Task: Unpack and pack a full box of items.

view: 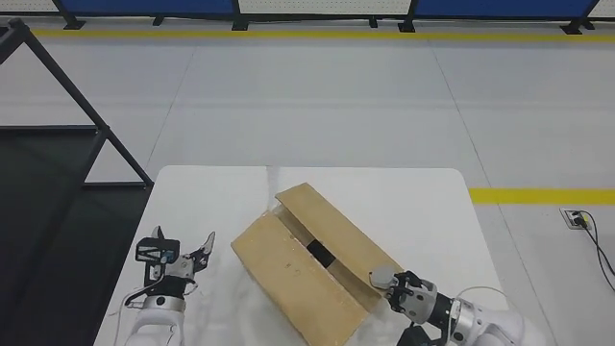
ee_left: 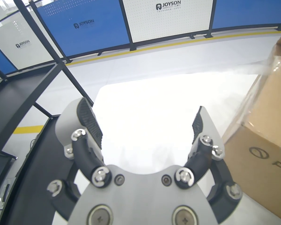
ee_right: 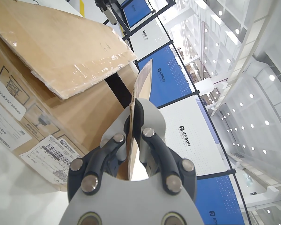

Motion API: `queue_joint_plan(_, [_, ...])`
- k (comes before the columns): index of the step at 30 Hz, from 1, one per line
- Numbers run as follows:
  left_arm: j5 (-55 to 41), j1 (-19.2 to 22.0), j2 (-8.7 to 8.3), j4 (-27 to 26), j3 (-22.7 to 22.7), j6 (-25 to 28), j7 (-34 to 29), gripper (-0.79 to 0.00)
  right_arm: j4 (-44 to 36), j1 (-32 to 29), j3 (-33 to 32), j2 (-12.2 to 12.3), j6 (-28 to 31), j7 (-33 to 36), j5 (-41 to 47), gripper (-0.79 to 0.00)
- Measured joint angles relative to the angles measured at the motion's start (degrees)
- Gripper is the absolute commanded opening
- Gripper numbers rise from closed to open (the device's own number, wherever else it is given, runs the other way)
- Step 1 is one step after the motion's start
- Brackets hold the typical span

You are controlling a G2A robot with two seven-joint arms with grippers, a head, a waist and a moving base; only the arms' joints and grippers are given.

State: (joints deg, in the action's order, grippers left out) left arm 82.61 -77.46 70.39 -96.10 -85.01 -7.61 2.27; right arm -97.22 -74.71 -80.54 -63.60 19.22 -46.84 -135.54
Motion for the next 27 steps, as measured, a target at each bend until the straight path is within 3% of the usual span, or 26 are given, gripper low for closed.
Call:
queue_joint_plan(2, [0.64, 1.72, 0.16, 1.94, 0.88, -0.05, -0.47, 0.0, 0.25, 0.23, 0.11, 0.11, 0.03, 0.0, 0.26, -0.785])
queue_joint_plan(3, [0.9, 2.43, 0.22, 2.75, 1.26, 0.09, -0.78, 0.0, 0.37, 0.37, 0.18, 0.13, 0.08, 0.2, 0.48, -0.727])
queue_joint_plan(4, [1.22, 3.13, 0.27, 3.52, 1.64, 0.31, -1.07, 0.0, 0.46, 0.53, 0.27, 0.14, 0.21, 0.56, 0.79, -0.471])
queue_joint_plan(5, [1.68, 4.02, 0.34, 4.47, 2.13, 0.64, -1.31, 0.0, 0.46, 0.73, 0.4, 0.16, 0.42, 1.05, 1.2, 0.0])
queue_joint_plan(14, [3.16, 8.01, 0.76, 8.62, 4.81, 3.55, -1.94, 0.0, -1.26, -1.47, -1.24, 0.8, -0.37, 1.74, 2.61, 0.0])
queue_joint_plan(27, [3.53, 9.0, 0.94, 11.21, 5.78, 7.67, -1.55, 0.0, -7.17, -13.04, -8.98, 2.02, -3.96, 4.92, 5.09, 0.0])
